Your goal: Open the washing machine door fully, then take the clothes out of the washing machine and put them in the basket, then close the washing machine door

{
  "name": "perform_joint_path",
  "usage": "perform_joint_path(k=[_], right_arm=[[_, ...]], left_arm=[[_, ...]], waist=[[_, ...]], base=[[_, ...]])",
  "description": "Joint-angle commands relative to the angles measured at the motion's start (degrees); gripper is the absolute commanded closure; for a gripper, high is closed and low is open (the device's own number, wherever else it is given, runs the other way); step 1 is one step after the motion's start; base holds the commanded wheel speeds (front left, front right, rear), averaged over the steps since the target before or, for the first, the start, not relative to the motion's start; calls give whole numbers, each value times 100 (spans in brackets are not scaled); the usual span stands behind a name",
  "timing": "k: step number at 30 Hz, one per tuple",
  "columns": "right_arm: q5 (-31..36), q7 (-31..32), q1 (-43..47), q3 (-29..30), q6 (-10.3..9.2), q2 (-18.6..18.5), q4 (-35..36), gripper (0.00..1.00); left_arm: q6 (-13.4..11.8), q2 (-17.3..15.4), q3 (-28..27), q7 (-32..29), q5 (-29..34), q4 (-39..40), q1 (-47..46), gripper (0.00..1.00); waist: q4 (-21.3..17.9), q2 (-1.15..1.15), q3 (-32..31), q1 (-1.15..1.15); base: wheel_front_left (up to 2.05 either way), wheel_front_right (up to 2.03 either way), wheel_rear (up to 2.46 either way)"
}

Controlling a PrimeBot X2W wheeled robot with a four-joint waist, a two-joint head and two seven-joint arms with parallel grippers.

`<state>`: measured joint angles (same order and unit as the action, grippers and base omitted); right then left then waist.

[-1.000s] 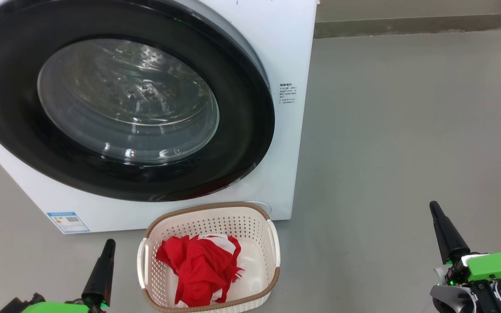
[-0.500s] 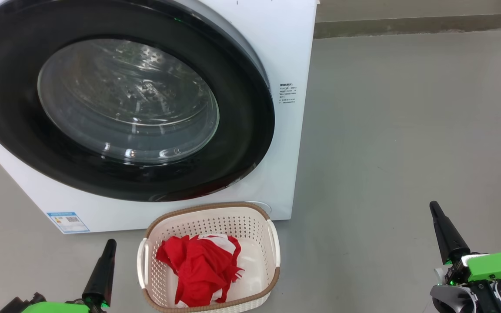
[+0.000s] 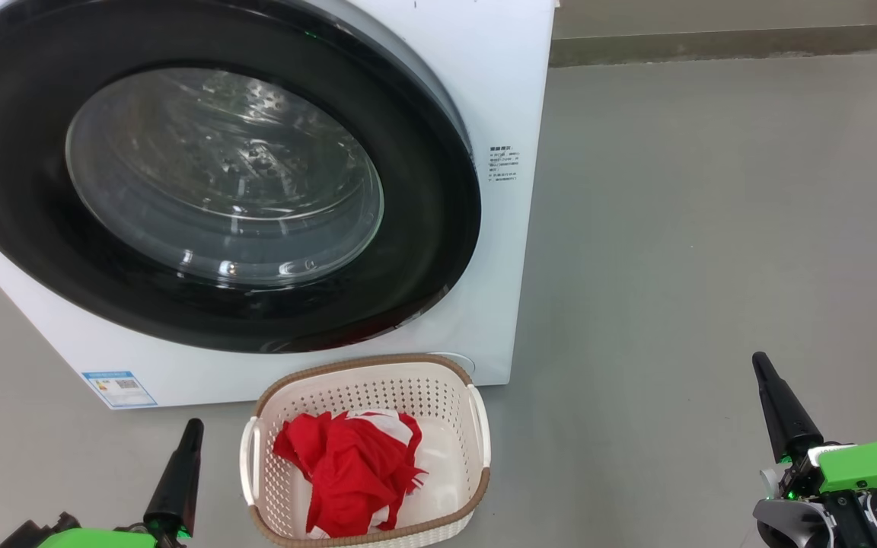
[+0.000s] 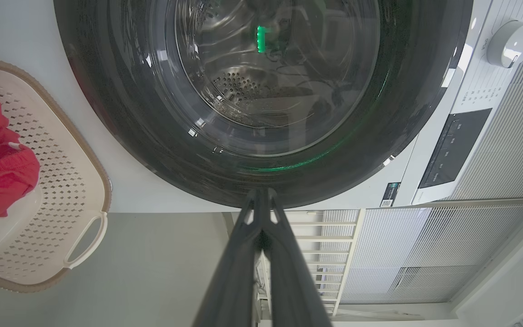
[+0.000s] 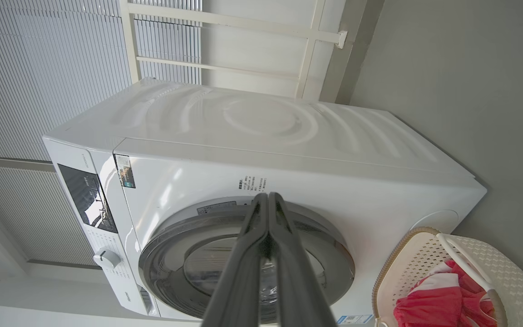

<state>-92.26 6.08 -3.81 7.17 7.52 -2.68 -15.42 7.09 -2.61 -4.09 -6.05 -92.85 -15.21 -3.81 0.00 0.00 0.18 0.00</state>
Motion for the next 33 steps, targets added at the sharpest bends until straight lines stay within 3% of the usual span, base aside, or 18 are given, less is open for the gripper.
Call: perform_joint_path(k=[1,33], right_arm=[[4,35,-237,-71,-3,-29,140,100],[9,40,-237,-66,-3,-26,140,100]], left_arm=[[40,-48,-218,-24,49,117,-236,100],[40,-40,-231,-34,59,117,-237,100]], waist=[[0,0,0,0],[0,0,0,0]], base=[[0,0,0],[0,0,0]])
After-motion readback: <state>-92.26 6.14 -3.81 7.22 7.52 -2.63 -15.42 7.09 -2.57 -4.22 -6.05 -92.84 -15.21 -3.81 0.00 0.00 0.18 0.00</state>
